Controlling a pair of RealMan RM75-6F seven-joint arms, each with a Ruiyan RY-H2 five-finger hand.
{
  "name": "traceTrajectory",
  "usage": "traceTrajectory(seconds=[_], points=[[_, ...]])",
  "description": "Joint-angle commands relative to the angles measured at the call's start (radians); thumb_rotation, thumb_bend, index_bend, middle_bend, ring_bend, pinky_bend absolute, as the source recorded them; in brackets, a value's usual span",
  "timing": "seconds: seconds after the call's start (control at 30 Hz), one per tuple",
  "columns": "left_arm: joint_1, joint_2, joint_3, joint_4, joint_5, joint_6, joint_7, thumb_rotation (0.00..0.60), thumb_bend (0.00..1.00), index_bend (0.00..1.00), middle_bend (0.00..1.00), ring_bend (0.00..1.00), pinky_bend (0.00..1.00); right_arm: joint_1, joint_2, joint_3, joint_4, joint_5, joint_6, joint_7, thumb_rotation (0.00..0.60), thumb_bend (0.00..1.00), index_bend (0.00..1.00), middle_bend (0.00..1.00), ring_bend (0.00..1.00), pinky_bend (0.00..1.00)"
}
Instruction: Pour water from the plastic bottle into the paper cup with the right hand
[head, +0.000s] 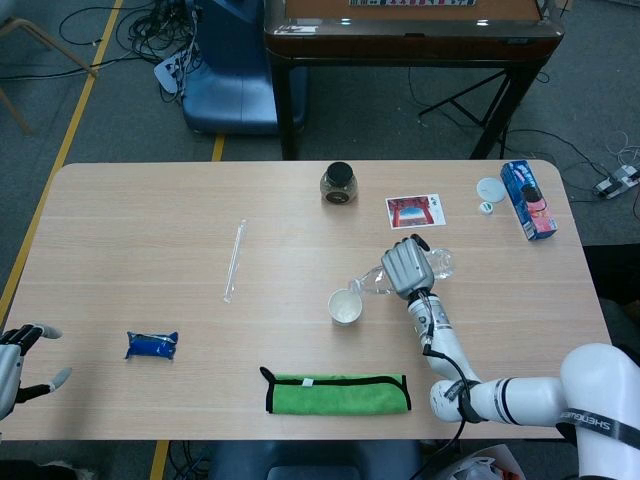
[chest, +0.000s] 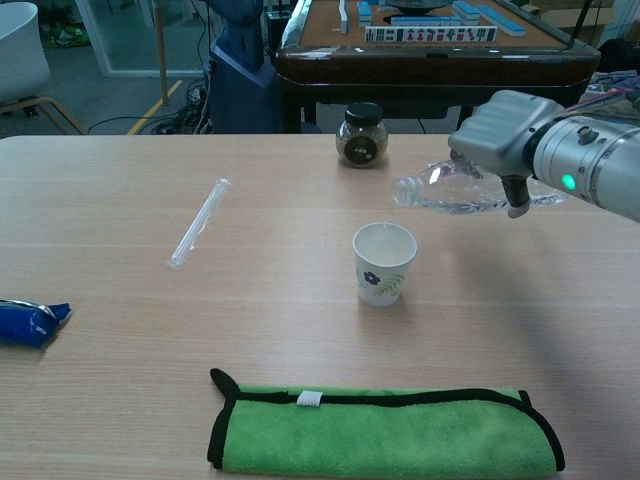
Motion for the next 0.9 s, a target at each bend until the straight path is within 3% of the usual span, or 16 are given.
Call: traceTrajectory(seconds=[0.03, 0.27, 0.6, 0.9], points=[[0.000, 0.000, 0.000, 0.000, -0.001, 0.000, 0.000, 0.600, 0.13, 0.41, 0.39, 0.39, 0.59, -0.026, -0.001, 0.023, 0.008, -0.006, -0.027, 0.081, 0.600, 0.24, 0.67, 0.67, 0.57, 0.49], [0.000, -0.001, 0.000, 0.002, -0.002, -0.001, -0.001, 0.600, 0.13, 0.41, 0.39, 0.39, 0.59, -0.090, 0.008, 0.058, 0.031, -0.066, -0.081, 0.305, 0.600, 0.24, 0.67, 0.67, 0.56, 0.49], [-0.003, -0.007, 0.003, 0.009, -0.001, -0.009, 0.006, 0.600, 0.13, 0.41, 0.39, 0.39, 0.59, -0.226, -0.006, 0.090, 0.141, -0.329, -0.093, 0.767, 0.600, 0.24, 0.67, 0.67, 0.56, 0.54], [-0.002, -0.007, 0.001, 0.009, -0.010, -0.011, 0.006, 0.600, 0.13, 0.41, 0.39, 0.39, 0.59, -0.342, -0.054, 0.102, 0.233, -0.554, -0.033, 1.191, 0.600, 0.24, 0.67, 0.67, 0.56, 0.54]])
